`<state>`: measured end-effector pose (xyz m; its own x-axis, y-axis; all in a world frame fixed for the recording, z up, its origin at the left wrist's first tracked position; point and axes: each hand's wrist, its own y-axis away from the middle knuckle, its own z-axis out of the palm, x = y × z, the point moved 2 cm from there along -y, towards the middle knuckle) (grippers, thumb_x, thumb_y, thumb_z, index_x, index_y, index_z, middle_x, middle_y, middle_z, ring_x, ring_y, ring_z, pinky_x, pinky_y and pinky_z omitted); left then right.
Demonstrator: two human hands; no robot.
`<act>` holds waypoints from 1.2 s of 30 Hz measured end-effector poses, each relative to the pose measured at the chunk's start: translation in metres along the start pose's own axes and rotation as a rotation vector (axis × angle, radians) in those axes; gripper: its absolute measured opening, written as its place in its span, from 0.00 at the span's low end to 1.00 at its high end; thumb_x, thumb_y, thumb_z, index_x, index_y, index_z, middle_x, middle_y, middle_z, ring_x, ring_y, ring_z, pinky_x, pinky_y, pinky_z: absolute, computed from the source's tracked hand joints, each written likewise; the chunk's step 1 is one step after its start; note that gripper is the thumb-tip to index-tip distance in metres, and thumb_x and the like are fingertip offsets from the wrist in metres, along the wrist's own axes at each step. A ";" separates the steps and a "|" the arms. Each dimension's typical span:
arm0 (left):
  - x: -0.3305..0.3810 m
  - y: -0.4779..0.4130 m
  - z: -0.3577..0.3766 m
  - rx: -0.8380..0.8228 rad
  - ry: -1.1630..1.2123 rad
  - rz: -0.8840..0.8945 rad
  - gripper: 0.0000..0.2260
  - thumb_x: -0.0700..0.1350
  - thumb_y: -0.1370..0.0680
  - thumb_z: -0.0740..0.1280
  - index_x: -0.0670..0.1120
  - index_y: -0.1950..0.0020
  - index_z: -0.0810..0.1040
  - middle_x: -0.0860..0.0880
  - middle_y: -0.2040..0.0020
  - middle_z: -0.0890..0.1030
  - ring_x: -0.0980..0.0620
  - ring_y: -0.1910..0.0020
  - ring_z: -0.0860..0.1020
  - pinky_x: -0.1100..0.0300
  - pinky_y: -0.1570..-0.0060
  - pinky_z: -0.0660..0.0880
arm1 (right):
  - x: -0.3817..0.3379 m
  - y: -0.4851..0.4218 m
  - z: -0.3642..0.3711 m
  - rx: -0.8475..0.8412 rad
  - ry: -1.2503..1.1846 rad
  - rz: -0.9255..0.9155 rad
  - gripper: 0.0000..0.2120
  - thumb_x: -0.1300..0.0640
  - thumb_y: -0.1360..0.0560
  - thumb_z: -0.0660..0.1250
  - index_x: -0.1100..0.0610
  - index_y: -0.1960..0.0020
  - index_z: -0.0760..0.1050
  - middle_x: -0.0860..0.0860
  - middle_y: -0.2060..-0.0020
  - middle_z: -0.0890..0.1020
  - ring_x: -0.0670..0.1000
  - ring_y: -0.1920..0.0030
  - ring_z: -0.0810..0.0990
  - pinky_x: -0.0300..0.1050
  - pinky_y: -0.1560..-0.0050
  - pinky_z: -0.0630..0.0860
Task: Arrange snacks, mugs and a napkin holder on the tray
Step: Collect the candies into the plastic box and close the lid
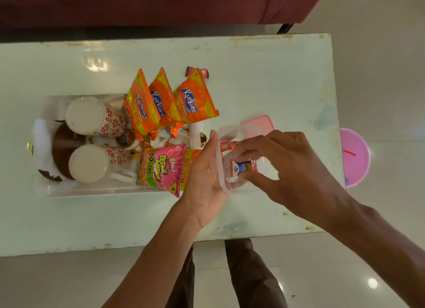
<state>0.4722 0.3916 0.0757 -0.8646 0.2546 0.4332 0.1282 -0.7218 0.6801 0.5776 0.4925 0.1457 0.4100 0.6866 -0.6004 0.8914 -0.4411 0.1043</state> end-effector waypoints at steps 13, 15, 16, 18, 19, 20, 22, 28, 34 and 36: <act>-0.010 0.022 -0.005 -0.044 0.143 -0.050 0.19 0.58 0.19 0.60 0.47 0.37 0.79 0.40 0.38 0.81 0.40 0.36 0.79 0.38 0.37 0.74 | 0.048 0.012 -0.015 0.403 -0.187 0.504 0.06 0.54 0.25 0.72 0.51 0.49 0.81 0.39 0.57 0.84 0.32 0.60 0.79 0.23 0.60 0.69; -0.010 0.026 -0.008 -0.040 0.153 -0.037 0.21 0.58 0.18 0.60 0.46 0.32 0.76 0.40 0.36 0.80 0.40 0.35 0.78 0.36 0.34 0.73 | 0.074 0.008 0.001 0.369 -0.213 0.615 0.05 0.56 0.25 0.72 0.54 0.49 0.82 0.43 0.56 0.85 0.28 0.62 0.77 0.20 0.62 0.68; -0.011 0.029 -0.010 -0.041 0.156 -0.032 0.21 0.57 0.18 0.60 0.46 0.31 0.75 0.40 0.35 0.80 0.40 0.35 0.77 0.36 0.34 0.72 | 0.084 0.004 0.012 0.352 -0.230 0.637 0.06 0.57 0.26 0.72 0.55 0.49 0.82 0.45 0.56 0.85 0.28 0.62 0.77 0.20 0.61 0.69; -0.014 0.035 -0.015 -0.039 0.159 -0.016 0.21 0.57 0.18 0.60 0.45 0.30 0.74 0.39 0.35 0.79 0.38 0.33 0.76 0.34 0.33 0.70 | 0.095 -0.011 0.032 0.322 -0.264 0.648 0.06 0.57 0.26 0.72 0.54 0.50 0.83 0.46 0.56 0.85 0.28 0.63 0.77 0.20 0.59 0.70; -0.015 0.038 -0.018 -0.036 0.159 -0.012 0.22 0.56 0.18 0.61 0.44 0.29 0.73 0.38 0.33 0.78 0.37 0.32 0.75 0.33 0.33 0.70 | 0.098 -0.023 0.040 0.314 -0.275 0.639 0.05 0.57 0.27 0.72 0.53 0.51 0.83 0.45 0.57 0.85 0.28 0.63 0.77 0.20 0.58 0.70; -0.016 0.041 -0.021 -0.032 0.159 -0.011 0.24 0.56 0.18 0.61 0.43 0.28 0.71 0.38 0.31 0.77 0.37 0.31 0.74 0.33 0.33 0.70 | 0.098 -0.037 0.046 0.313 -0.283 0.617 0.05 0.57 0.27 0.71 0.53 0.51 0.83 0.45 0.58 0.85 0.28 0.64 0.77 0.20 0.57 0.70; -0.016 0.049 -0.027 -0.022 0.163 -0.013 0.28 0.56 0.19 0.62 0.42 0.24 0.67 0.37 0.28 0.74 0.36 0.30 0.73 0.34 0.34 0.72 | 0.098 -0.069 0.053 0.321 -0.289 0.551 0.06 0.58 0.27 0.71 0.54 0.51 0.83 0.44 0.59 0.84 0.29 0.65 0.77 0.21 0.56 0.71; -0.009 0.070 -0.041 -0.024 0.215 0.031 0.26 0.56 0.17 0.56 0.45 0.22 0.66 0.38 0.23 0.68 0.37 0.24 0.67 0.38 0.34 0.72 | 0.103 -0.161 0.060 0.243 -0.152 0.351 0.09 0.59 0.26 0.72 0.58 0.47 0.81 0.51 0.50 0.84 0.46 0.55 0.81 0.29 0.58 0.75; 0.016 0.068 -0.047 -0.064 0.262 0.115 0.31 0.57 0.22 0.66 0.47 0.22 0.66 0.39 0.22 0.67 0.33 0.23 0.64 0.33 0.30 0.66 | 0.111 -0.218 0.081 0.064 -0.062 0.181 0.17 0.53 0.28 0.75 0.52 0.40 0.80 0.50 0.42 0.82 0.48 0.48 0.78 0.38 0.53 0.74; 0.023 0.062 -0.050 -0.067 0.258 0.123 0.29 0.57 0.20 0.62 0.46 0.22 0.66 0.38 0.22 0.67 0.32 0.23 0.63 0.33 0.29 0.65 | 0.113 -0.233 0.094 0.018 -0.009 0.152 0.16 0.52 0.26 0.73 0.52 0.40 0.80 0.51 0.42 0.82 0.50 0.46 0.78 0.40 0.50 0.72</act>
<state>0.4363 0.3207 0.0979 -0.9406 -0.0038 0.3395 0.2152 -0.7803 0.5873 0.3980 0.6188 -0.0211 0.5380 0.6060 -0.5860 0.8157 -0.5497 0.1805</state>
